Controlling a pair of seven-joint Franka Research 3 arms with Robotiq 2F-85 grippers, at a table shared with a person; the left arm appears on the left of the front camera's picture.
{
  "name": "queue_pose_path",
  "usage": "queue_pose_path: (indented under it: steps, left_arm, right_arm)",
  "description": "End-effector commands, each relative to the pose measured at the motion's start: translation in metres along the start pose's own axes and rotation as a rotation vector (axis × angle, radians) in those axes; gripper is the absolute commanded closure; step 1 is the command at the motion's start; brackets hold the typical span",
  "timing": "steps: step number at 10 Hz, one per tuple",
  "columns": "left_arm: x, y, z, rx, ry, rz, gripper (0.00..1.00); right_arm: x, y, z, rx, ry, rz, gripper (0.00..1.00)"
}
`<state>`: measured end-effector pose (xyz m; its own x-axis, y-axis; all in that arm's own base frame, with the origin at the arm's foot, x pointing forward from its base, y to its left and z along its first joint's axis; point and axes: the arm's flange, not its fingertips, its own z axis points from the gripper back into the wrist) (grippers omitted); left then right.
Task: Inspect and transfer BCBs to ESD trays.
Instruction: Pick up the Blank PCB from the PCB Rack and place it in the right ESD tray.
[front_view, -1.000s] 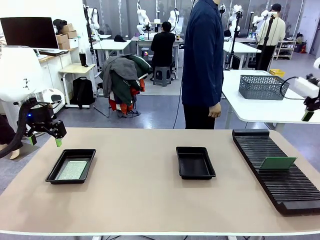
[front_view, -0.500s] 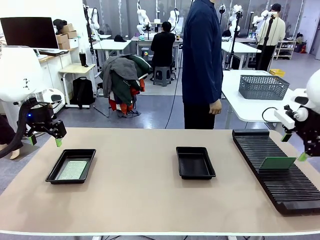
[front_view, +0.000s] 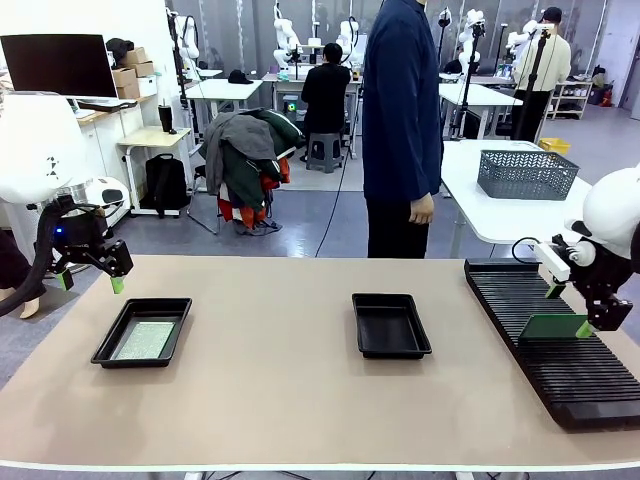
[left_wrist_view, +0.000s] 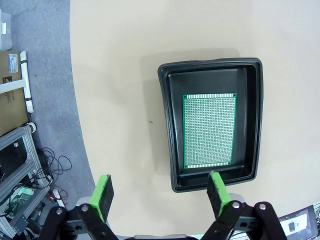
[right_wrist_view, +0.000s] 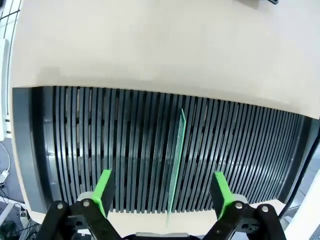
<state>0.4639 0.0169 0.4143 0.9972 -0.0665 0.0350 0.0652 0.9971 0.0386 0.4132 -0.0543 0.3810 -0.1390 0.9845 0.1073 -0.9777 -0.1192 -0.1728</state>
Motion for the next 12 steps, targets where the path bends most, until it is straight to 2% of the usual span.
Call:
queue_pose_path:
  steps: [1, 9, 12]
  left_arm:
    - [0.000, 0.001, -0.001, 0.000, -0.005, 0.002, 0.00]
    - [0.000, 0.001, -0.001, 0.000, -0.005, 0.002, 0.00]
    - [0.000, 0.001, -0.001, 0.000, -0.005, 0.002, 0.00]
  right_arm:
    - [-0.012, -0.006, -0.015, -0.026, -0.023, 0.009, 0.00]
    - [-0.019, -0.008, -0.025, -0.026, -0.011, -0.126, 0.00]
    - [-0.020, -0.004, -0.023, 0.004, -0.013, -0.085, 0.00]
